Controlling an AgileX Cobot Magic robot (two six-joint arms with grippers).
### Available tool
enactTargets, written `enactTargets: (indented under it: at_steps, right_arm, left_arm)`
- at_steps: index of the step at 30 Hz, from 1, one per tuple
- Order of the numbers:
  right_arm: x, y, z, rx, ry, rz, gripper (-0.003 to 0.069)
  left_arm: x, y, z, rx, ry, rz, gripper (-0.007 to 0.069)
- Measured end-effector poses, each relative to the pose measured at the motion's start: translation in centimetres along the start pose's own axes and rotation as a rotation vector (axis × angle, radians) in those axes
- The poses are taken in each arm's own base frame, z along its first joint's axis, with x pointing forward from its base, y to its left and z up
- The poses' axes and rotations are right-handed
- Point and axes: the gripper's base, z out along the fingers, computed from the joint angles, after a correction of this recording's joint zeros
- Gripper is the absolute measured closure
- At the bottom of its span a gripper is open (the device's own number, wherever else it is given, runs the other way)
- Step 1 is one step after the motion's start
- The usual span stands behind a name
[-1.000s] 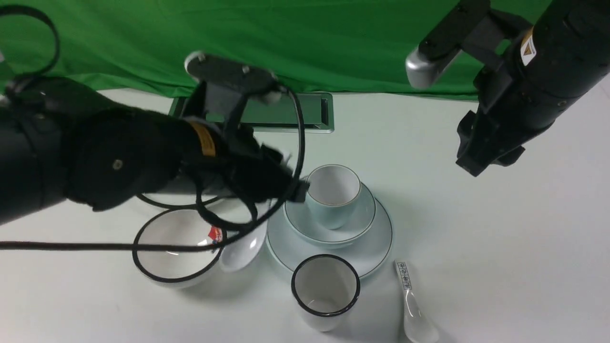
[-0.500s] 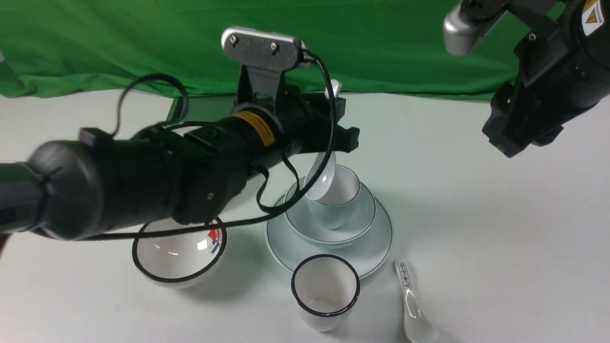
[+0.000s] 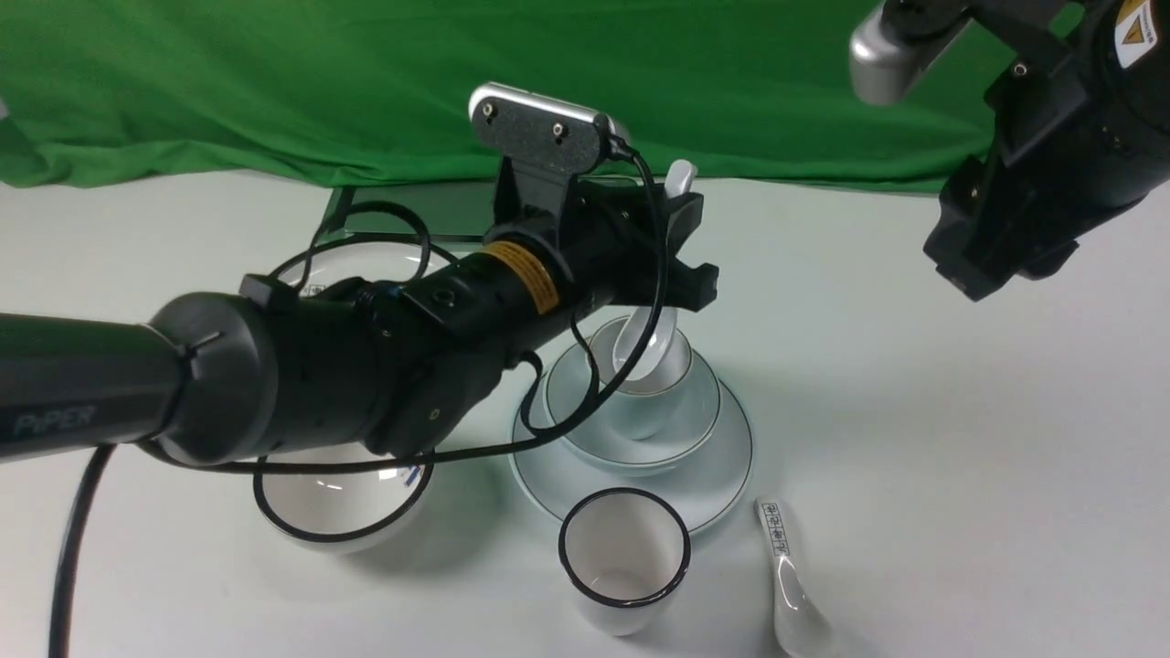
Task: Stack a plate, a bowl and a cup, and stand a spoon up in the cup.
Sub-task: Use the left arm to put the blue soup spoon into the blue teacup in the middle
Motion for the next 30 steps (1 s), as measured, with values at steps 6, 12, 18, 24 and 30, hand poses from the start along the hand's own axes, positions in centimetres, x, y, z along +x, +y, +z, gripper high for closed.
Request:
enactTargets:
  at_steps: [6,12,18,24,30]
  right_arm:
    - [-0.1,0.0,0.0,0.003,-0.007,0.0,0.0302]
    - [-0.1,0.0,0.0,0.003,-0.01,0.005,0.0302]
    - [0.0,0.0,0.0,-0.001,0.004,0.023,0.0302]
    - [0.2,0.0,-0.1,-0.003,0.011,0.081,0.0302]
    - [1.3,0.2,-1.8,0.021,-0.078,0.138,0.0344]
  left_arm:
    - [0.5,0.0,0.2,0.005,0.008,0.002,0.0532]
    - [3.2,0.5,1.1,-0.007,0.089,0.02,0.0526]
    - [1.9,0.4,0.4,-0.018,0.117,0.057,0.0381]
    - [-3.2,0.0,-4.3,-0.077,0.295,0.114,0.0223]
    - [-8.2,-0.5,-12.2,-0.152,0.485,0.133,0.0277]
